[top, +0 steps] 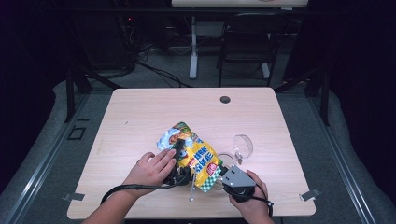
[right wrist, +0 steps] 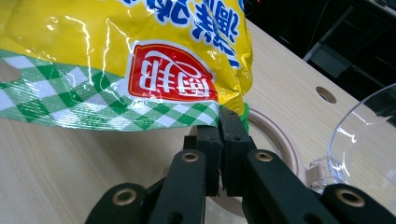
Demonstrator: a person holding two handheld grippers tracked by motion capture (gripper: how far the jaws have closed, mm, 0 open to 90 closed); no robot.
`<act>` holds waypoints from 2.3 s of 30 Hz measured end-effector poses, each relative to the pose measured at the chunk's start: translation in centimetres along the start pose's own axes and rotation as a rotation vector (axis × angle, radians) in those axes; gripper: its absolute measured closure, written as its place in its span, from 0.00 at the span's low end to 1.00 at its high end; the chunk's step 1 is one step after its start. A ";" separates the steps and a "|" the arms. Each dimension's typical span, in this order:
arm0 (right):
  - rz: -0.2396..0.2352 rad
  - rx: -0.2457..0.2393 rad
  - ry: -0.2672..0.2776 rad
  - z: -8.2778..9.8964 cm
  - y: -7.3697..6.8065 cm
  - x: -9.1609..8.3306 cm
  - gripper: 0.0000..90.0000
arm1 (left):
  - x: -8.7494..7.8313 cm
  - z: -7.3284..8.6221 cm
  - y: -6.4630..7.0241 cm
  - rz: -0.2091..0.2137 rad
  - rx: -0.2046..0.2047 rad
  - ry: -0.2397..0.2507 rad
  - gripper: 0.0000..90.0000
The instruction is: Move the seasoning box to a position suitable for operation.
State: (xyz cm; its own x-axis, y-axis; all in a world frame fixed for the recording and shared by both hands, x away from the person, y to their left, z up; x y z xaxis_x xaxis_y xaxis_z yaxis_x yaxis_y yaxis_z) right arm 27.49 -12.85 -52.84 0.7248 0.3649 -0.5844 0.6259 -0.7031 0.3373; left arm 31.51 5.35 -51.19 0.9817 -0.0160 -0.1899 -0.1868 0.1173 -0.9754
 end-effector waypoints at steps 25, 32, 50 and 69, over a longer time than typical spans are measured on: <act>0.007 0.022 -0.003 0.2 0.3 0.1 0.99 | -0.2 -0.5 -0.6 -0.003 0.052 -0.009 0.73; 0.006 0.026 -0.003 0.2 0.4 0.2 0.99 | -0.3 -0.5 -0.9 -0.017 0.068 -0.002 0.73; 0.011 0.038 0.002 0.3 0.5 0.1 0.99 | -0.8 -0.9 -1.7 -0.053 0.124 0.002 0.74; 0.017 0.038 -0.007 0.4 0.6 0.3 0.99 | -0.9 -1.3 -2.1 -0.051 0.142 -0.008 0.76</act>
State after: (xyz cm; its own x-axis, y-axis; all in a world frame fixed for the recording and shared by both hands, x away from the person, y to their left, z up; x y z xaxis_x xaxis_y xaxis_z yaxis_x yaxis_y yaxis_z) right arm 27.98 -13.36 -53.14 0.7329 0.3486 -0.5843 0.6025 -0.7316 0.3192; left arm 30.98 3.82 -49.15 0.9901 -0.0176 -0.1396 -0.1305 0.2556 -0.9579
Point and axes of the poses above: each handheld gripper's, and its own axes: x roughly forward along the jaws, z roughly out of its underside, y roughly to its right, the point moved 4 cm from there along x, roughly forward along the jaws, and after that the axes turned 8 degrees about -y, right-handed, at the moved point
